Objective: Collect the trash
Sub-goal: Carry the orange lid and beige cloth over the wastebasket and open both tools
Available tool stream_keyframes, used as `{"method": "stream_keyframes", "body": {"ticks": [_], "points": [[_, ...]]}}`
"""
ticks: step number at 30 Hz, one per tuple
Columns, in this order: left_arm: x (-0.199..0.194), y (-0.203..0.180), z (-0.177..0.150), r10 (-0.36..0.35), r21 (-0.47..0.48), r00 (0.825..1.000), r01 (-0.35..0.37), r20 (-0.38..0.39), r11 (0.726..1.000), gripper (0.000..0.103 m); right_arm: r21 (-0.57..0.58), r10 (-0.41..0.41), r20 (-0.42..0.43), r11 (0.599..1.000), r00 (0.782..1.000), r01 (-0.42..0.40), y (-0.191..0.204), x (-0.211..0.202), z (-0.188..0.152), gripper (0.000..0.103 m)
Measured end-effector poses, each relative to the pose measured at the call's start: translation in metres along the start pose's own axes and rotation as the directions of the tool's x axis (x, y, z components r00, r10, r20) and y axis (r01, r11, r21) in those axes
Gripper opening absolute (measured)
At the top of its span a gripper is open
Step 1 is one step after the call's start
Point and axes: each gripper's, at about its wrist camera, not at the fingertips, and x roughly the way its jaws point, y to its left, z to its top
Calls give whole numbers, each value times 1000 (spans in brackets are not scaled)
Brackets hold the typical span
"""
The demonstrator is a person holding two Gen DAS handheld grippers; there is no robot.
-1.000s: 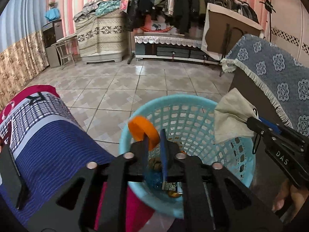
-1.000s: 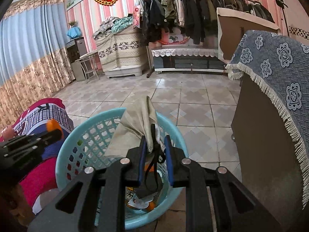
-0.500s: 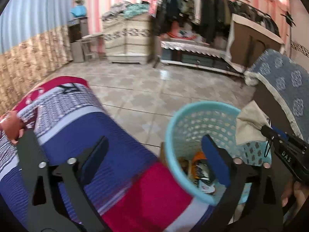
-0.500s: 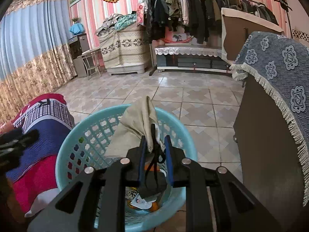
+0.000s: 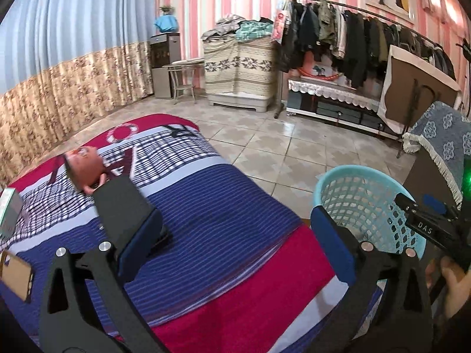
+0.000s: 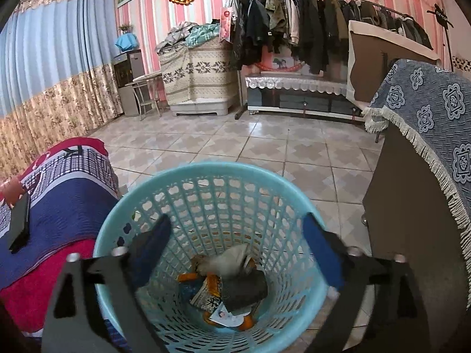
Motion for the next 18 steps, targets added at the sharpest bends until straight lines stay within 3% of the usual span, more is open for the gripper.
{"method": "stream_keyframes", "body": {"ticks": [8,11,18], "points": [[-47,26,-15,52,-50,998,-50,38,998,98,-27,13,2,1000,1000,-13,9,-18,6,98],[-70,34,-20,83,-52,993,-80,78,995,98,-39,39,54,999,998,-37,20,-45,14,98],[-118,51,-35,137,-71,985,-130,105,989,98,-105,101,82,990,991,-93,53,-94,7,98]]}}
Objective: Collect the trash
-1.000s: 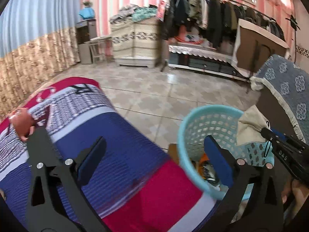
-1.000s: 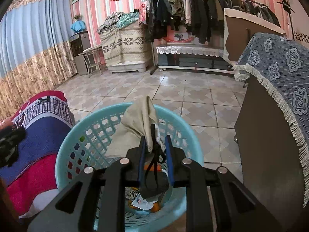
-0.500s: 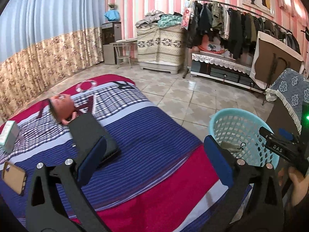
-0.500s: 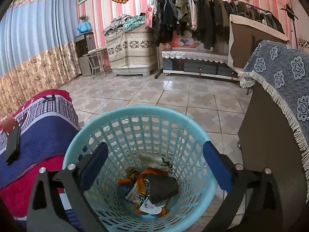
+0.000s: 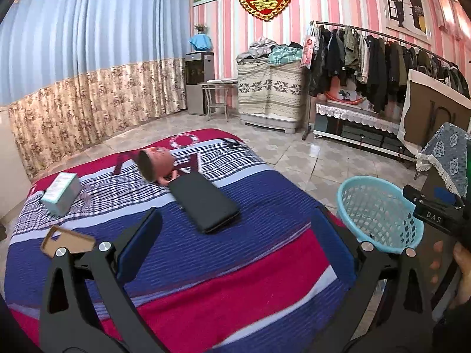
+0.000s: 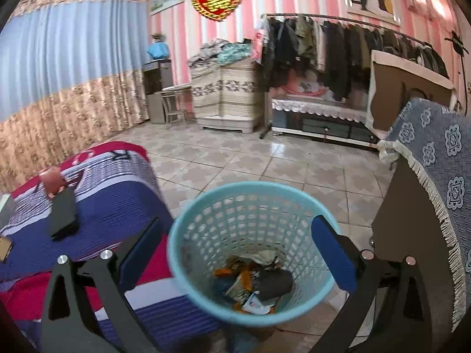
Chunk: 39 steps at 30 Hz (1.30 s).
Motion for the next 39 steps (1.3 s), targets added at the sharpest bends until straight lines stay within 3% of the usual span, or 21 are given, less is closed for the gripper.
{"method": "stream_keyframes", "body": {"ticks": [8,17,24,39], "points": [[-42,30,-27,68,-27,998,-68,2,997,98,-79,124,10,989,992,-123,56,-67,-21,99],[-70,60,-60,116,-46,993,-116,8,992,98,-183,201,28,964,979,-193,113,-115,-60,98],[-88,71,-67,134,-74,990,-131,35,989,98,-174,245,52,957,968,-233,125,-142,-70,98],[-103,81,-69,135,-86,988,-128,79,988,98,-227,255,126,948,959,-223,139,-166,-62,98]]}}
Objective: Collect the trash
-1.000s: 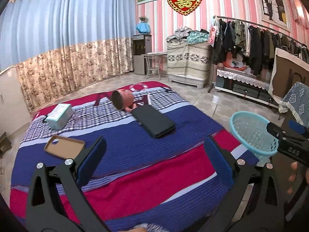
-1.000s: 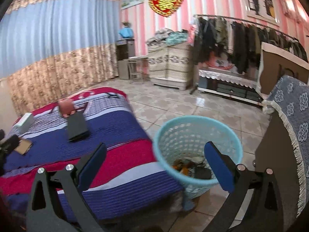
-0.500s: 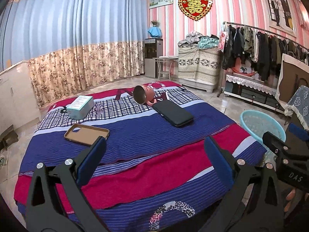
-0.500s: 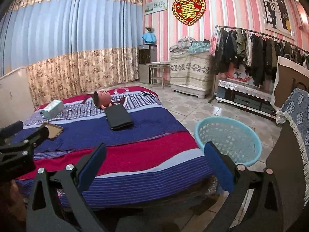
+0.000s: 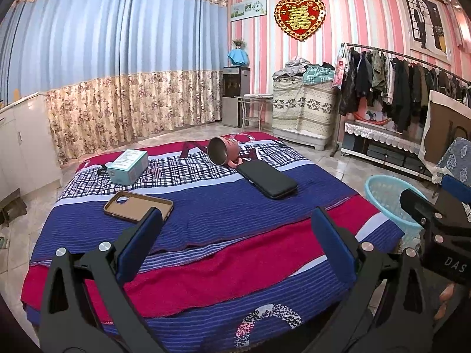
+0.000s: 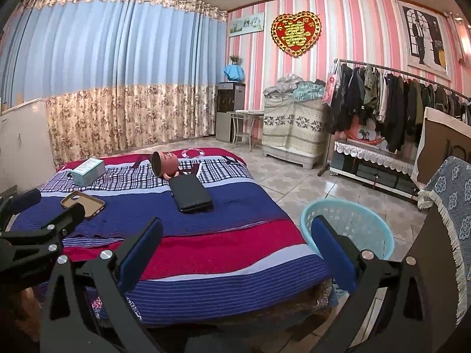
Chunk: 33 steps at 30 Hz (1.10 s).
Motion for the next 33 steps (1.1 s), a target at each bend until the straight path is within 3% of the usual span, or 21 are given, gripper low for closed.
{"method": "stream_keyframes", "body": {"ticks": [33], "points": [[0,1,-1,4,9,1000,-4,-1,1000,98,29,-27,-3,999,1000,27,-9,1,2,98]]}}
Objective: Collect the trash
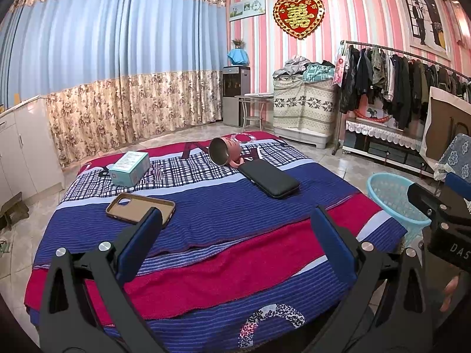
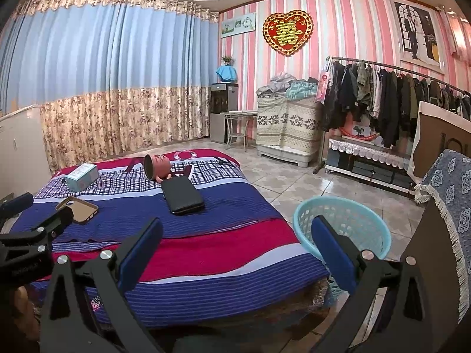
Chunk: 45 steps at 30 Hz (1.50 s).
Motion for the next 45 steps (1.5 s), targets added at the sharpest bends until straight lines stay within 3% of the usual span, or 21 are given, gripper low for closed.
{"method": "stream_keyframes", "body": {"ticks": [45], "points": [[1,0,1,10,15,1000,-10,8,1000,98,6,7,0,1000,1000,-7,2,2,-3,98]]}}
